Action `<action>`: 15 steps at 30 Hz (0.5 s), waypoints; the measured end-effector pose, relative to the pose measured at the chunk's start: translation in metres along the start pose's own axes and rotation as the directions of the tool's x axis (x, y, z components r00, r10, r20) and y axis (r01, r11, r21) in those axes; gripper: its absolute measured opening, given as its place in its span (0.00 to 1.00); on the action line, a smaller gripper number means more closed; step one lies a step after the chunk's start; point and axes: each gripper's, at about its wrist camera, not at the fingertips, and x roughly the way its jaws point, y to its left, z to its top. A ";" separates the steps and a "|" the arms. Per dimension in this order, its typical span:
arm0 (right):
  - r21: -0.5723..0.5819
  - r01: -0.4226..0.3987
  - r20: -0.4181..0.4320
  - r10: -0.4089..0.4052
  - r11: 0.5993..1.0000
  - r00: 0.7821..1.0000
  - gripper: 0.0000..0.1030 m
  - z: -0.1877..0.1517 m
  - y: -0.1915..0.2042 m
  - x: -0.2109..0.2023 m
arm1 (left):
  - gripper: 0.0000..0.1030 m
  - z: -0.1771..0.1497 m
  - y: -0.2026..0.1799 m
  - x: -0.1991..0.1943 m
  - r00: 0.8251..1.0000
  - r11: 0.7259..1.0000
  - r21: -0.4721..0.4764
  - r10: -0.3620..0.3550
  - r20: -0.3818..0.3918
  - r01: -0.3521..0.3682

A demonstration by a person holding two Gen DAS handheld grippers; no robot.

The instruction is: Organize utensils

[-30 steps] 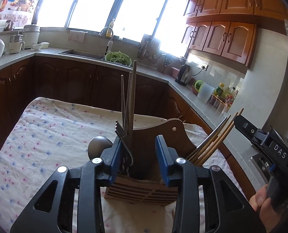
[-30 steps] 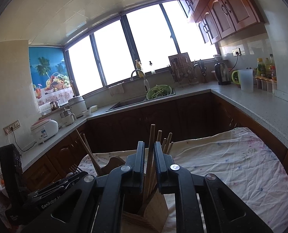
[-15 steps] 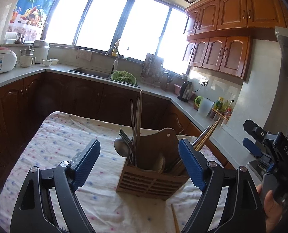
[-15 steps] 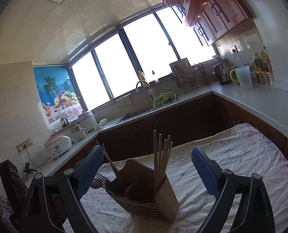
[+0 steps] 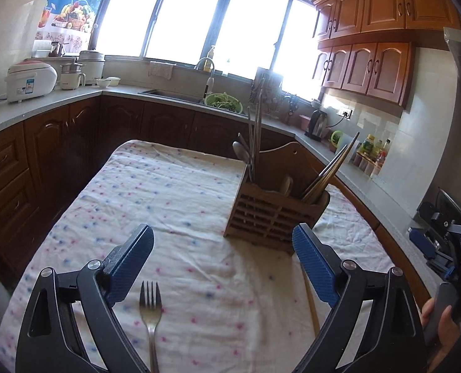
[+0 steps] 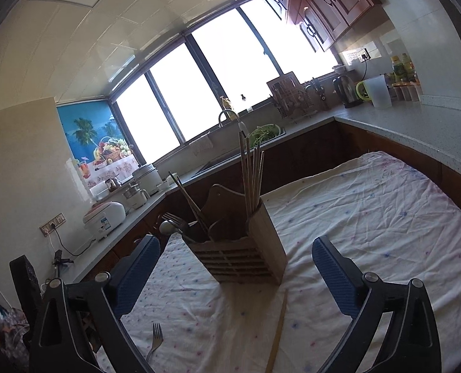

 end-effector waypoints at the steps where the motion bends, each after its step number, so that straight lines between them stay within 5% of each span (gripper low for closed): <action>1: -0.003 0.006 -0.005 -0.006 1.000 1.000 0.97 -0.006 0.000 -0.004 | 0.90 -0.006 0.003 -0.005 1.000 1.000 -0.003 0.007 -0.004 -0.007; 12: -0.119 0.020 -0.052 -0.026 0.993 0.998 0.98 -0.048 0.018 -0.046 | 0.90 -0.052 -0.003 -0.057 0.997 0.993 0.089 0.073 -0.016 -0.072; 15: -0.200 0.028 -0.002 -0.029 0.979 1.000 1.00 -0.035 0.038 -0.067 | 0.90 -0.046 -0.013 -0.084 0.995 0.989 0.118 0.080 0.063 -0.087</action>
